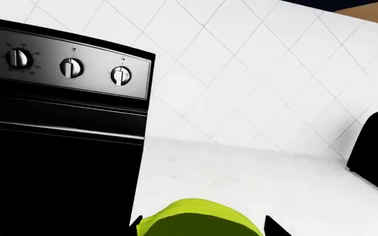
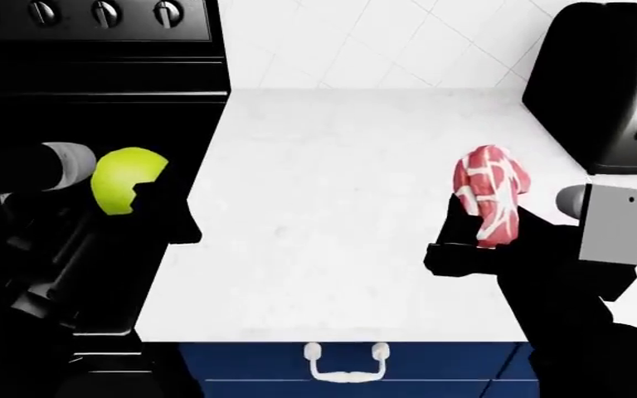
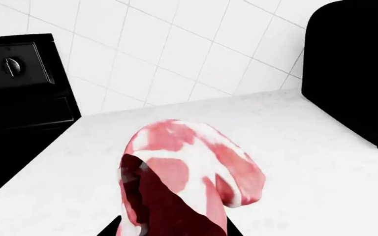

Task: Place both pans onto different burners. Then place the lemon and the lamb chop on different pans.

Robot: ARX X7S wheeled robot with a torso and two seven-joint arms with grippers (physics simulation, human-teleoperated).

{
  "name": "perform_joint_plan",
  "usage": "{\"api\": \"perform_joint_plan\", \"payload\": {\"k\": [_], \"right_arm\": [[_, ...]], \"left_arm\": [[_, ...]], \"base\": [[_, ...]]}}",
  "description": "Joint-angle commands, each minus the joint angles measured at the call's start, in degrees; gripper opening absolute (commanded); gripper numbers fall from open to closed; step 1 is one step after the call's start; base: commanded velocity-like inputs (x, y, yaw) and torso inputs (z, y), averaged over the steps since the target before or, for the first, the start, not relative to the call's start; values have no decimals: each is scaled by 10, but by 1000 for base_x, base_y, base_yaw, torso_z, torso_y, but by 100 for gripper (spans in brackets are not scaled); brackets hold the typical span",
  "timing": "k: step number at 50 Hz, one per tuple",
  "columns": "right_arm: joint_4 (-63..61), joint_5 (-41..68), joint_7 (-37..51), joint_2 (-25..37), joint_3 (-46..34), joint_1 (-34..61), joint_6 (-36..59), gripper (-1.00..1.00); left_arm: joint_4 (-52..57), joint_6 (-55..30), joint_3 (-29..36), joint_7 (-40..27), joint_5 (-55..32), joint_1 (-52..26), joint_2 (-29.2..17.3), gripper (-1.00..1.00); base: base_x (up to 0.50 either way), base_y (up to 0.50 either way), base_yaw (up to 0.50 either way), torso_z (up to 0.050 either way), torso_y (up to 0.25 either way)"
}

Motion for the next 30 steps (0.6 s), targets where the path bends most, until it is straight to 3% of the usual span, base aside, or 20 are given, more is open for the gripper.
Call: {"api": "perform_joint_plan", "payload": {"k": [1, 11, 16, 30], "right_arm": [[-10, 12, 10, 9, 7, 22, 14, -100], [-19, 82, 50, 25, 2, 104, 53, -100], [-19, 92, 57, 30, 1, 121, 61, -100], [-19, 97, 67, 30, -11, 146, 77, -100]], "left_arm": [[-3, -9, -3, -36, -77, -40, -28, -100], [-39, -52, 21, -98, -187, -186, -89, -100], [-33, -51, 17, -86, -170, -169, -89, -100], [-40, -56, 22, -84, -167, -174, -94, -100]], "base": [[0, 0, 0, 0, 0], [0, 0, 0, 1, 0], [0, 99, 0, 0, 0], [0, 500, 0, 0, 0]]}}
